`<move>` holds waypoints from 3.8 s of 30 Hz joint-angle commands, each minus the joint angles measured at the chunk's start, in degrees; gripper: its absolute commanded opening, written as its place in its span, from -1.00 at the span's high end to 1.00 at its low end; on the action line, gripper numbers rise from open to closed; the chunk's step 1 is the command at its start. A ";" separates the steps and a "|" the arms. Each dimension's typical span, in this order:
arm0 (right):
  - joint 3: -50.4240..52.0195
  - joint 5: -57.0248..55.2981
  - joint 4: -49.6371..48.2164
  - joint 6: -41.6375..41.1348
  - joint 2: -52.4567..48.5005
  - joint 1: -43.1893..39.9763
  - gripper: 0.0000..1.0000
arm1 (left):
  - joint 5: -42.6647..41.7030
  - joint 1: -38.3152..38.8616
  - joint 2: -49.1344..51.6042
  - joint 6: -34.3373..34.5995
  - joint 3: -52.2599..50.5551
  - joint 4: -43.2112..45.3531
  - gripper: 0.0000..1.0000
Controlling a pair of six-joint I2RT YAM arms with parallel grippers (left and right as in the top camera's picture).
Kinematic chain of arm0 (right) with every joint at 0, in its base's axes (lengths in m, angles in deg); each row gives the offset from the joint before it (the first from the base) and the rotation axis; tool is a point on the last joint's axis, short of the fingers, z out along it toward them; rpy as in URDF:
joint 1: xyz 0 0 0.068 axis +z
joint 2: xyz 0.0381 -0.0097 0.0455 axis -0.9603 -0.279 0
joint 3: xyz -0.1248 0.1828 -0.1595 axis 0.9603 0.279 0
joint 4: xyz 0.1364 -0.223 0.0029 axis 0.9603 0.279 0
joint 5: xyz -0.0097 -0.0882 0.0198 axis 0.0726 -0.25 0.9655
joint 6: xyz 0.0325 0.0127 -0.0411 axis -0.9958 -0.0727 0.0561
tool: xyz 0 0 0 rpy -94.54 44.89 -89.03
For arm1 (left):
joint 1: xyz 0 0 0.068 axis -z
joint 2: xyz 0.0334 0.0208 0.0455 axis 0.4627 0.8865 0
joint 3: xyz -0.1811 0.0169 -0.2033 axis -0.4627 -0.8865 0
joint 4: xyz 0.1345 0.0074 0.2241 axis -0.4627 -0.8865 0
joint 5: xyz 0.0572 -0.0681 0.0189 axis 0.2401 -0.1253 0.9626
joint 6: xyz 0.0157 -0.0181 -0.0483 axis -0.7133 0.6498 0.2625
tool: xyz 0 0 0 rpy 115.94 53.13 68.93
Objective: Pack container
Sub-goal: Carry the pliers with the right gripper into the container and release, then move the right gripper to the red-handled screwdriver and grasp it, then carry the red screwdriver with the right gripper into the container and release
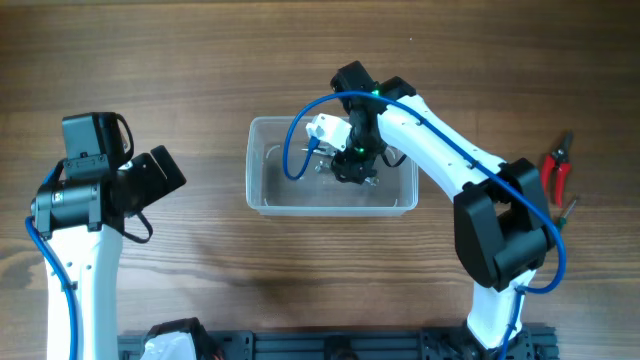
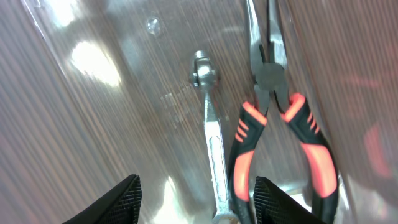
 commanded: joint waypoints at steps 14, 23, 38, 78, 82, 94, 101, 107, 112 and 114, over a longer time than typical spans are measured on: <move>-0.09 -15.23 -0.79 -55.69 38.73 -16.98 -0.99 | -0.48 -0.42 0.17 -0.50 0.48 0.15 -0.99; 1.16 -14.91 17.38 -69.09 44.72 -35.71 -1.00 | -0.48 -0.42 0.17 -0.50 0.48 0.13 -1.00; 28.37 -9.79 0.09 -64.61 35.52 -35.93 -0.99 | -0.50 -0.42 0.17 -0.50 0.48 -0.13 -1.00; 37.68 -10.45 -15.85 -48.17 16.74 -35.93 -0.76 | -0.48 -0.42 0.17 -0.50 0.48 0.35 -0.99; 37.68 -10.45 -15.80 -48.15 16.74 -35.93 -0.39 | -0.48 -0.42 0.17 -0.50 0.48 0.20 -0.99; 37.68 -10.43 -15.45 -48.15 16.74 -35.93 0.49 | -0.50 -0.42 0.17 -0.50 0.48 0.11 -0.99; 37.68 -10.40 -15.47 -48.13 16.74 -35.93 0.70 | -0.50 -0.42 0.17 -0.50 0.48 0.09 -1.00; 37.68 -9.81 -15.93 -47.87 16.74 -35.93 0.91 | -0.50 -0.42 0.17 -0.50 0.48 0.09 -0.99; 36.24 -8.24 -16.20 -47.12 16.81 -35.93 0.91 | -0.50 -0.42 0.17 -0.50 0.48 0.11 -1.00; 33.68 -8.26 -14.05 -46.42 17.11 -35.93 0.91 | -0.48 -0.42 0.17 -0.50 0.48 0.11 -1.00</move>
